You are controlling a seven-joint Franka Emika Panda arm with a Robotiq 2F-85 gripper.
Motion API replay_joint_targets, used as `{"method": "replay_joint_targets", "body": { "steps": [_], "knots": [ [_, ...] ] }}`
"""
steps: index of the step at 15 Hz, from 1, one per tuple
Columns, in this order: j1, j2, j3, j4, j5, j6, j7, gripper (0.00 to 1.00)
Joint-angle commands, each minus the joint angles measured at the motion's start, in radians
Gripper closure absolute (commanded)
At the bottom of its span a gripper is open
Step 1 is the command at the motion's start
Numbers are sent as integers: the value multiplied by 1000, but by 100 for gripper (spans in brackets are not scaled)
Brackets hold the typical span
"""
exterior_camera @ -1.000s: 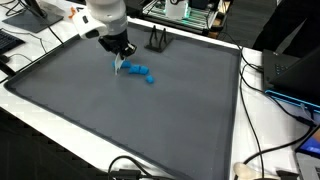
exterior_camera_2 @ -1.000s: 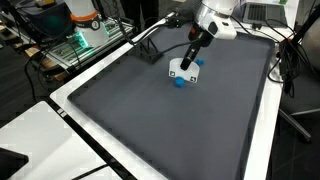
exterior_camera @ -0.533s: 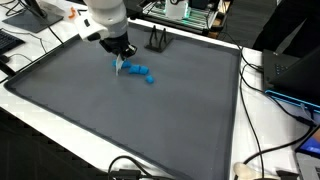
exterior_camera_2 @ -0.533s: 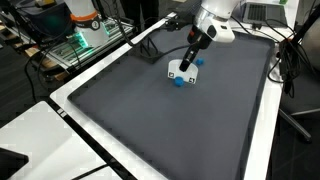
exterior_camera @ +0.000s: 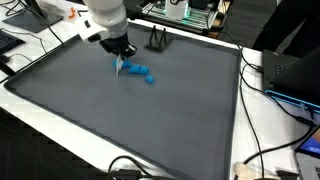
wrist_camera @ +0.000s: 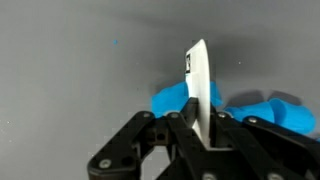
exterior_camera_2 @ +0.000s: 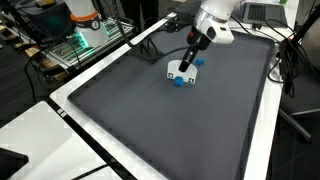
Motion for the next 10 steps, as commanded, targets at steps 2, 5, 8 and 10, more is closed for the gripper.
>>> {"method": "replay_joint_targets", "body": {
  "steps": [2, 5, 8, 10],
  "knots": [
    [-17, -10, 10, -72, 11, -2, -26, 98],
    [-22, -24, 14, -96, 18, -2, -41, 98],
    [-25, -39, 18, -121, 20, -7, -60, 98],
    [-27, -50, 20, -136, 21, -10, -71, 98]
  ]
}}
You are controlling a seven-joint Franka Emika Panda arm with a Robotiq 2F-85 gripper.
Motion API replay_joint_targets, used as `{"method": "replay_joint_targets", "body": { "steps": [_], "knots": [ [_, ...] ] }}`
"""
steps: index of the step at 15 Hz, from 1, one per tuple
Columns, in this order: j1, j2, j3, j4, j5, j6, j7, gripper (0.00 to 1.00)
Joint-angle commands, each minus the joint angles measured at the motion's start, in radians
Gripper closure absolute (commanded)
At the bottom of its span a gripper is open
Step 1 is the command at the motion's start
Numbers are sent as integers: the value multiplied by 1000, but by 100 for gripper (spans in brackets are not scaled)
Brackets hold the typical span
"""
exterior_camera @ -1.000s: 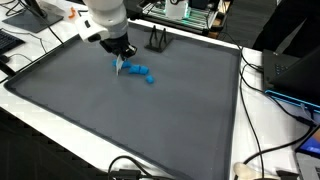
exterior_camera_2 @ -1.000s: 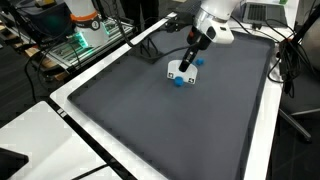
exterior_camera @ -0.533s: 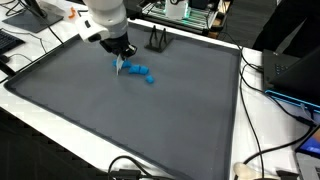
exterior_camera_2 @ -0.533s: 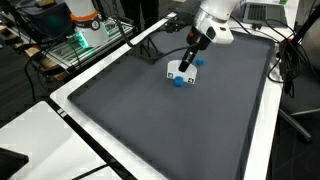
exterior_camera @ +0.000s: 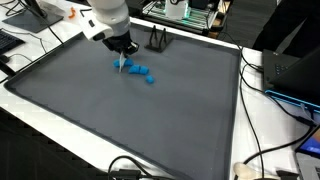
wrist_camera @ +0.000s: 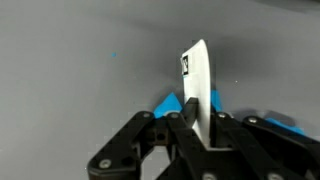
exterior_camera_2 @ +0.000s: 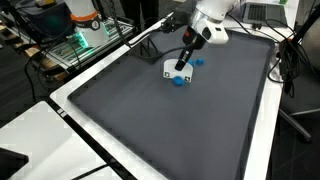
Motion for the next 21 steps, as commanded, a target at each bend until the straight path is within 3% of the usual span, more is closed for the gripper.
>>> {"method": "replay_joint_targets", "body": {
  "steps": [1, 21],
  "knots": [
    [-21, -26, 14, -89, 18, -10, -30, 98],
    [-45, -180, 8, -174, 36, -28, -11, 98]
  ]
}}
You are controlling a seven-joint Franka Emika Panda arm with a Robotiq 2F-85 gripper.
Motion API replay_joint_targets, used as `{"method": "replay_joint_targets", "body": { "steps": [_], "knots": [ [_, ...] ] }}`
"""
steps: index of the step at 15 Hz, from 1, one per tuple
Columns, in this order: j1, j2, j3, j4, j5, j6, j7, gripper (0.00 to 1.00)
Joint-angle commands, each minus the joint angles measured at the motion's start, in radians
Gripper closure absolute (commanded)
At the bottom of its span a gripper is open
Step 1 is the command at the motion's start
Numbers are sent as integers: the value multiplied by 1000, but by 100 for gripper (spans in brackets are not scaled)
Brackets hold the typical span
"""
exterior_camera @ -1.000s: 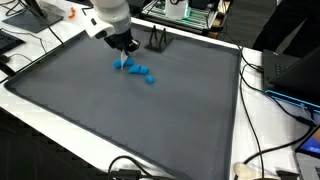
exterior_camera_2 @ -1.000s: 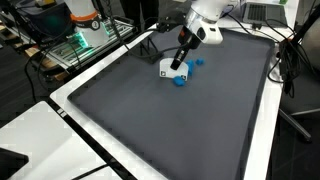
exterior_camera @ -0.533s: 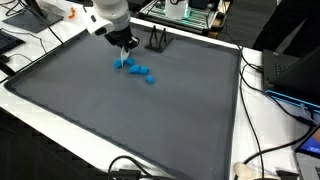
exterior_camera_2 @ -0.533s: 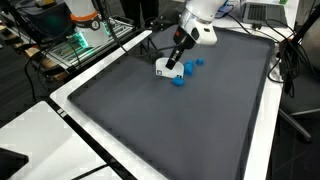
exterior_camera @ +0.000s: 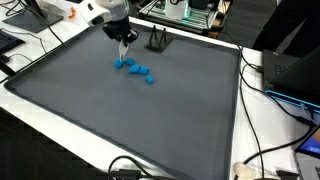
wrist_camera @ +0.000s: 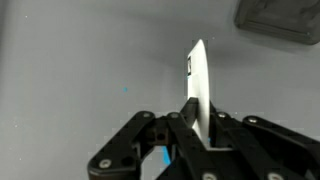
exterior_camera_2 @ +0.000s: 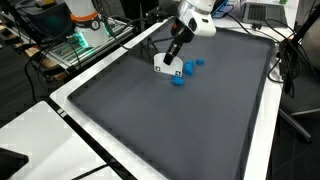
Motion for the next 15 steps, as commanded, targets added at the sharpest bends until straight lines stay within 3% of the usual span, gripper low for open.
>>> {"method": "replay_joint_targets", "body": {
  "steps": [1, 8, 15],
  "knots": [
    [-18, -67, 9, -51, 40, -23, 1, 98],
    [-45, -156, 8, -94, 215, -86, 52, 98],
    [-58, -221, -13, -161, 396, -150, 284, 98]
  ]
}}
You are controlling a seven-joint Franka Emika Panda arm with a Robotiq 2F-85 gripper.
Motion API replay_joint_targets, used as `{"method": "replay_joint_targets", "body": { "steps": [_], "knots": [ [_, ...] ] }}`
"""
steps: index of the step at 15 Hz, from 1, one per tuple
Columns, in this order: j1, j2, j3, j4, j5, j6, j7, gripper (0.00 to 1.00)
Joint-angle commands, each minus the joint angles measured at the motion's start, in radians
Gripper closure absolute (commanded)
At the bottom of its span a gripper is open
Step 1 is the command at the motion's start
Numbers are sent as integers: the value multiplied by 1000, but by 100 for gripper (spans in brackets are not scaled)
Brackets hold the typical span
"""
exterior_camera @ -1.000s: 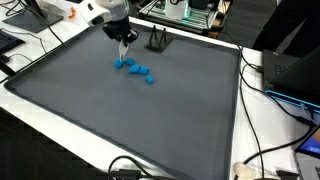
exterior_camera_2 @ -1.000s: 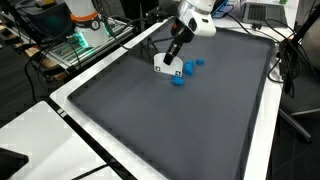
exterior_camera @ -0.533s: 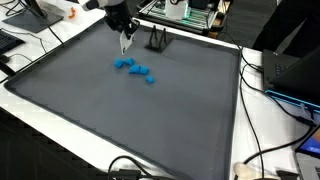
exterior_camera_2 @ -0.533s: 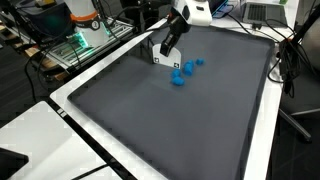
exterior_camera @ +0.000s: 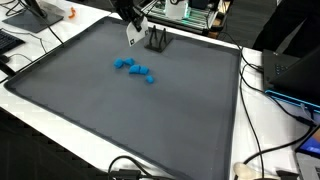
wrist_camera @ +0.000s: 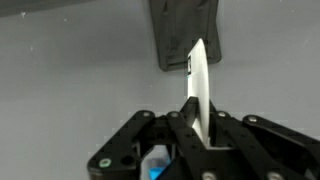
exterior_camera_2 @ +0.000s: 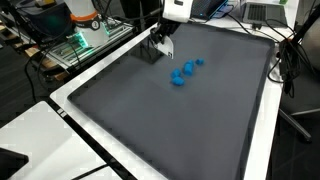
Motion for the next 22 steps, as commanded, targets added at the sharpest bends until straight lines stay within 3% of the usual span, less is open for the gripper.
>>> {"method": "replay_joint_targets", "body": {
  "steps": [1, 13, 22],
  "knots": [
    [-5, -59, -11, -77, 75, -13, 140, 98],
    [-24, -135, -43, -256, 364, 37, 511, 98],
    [-36, -152, -47, -365, 472, 167, 617, 98]
  ]
}}
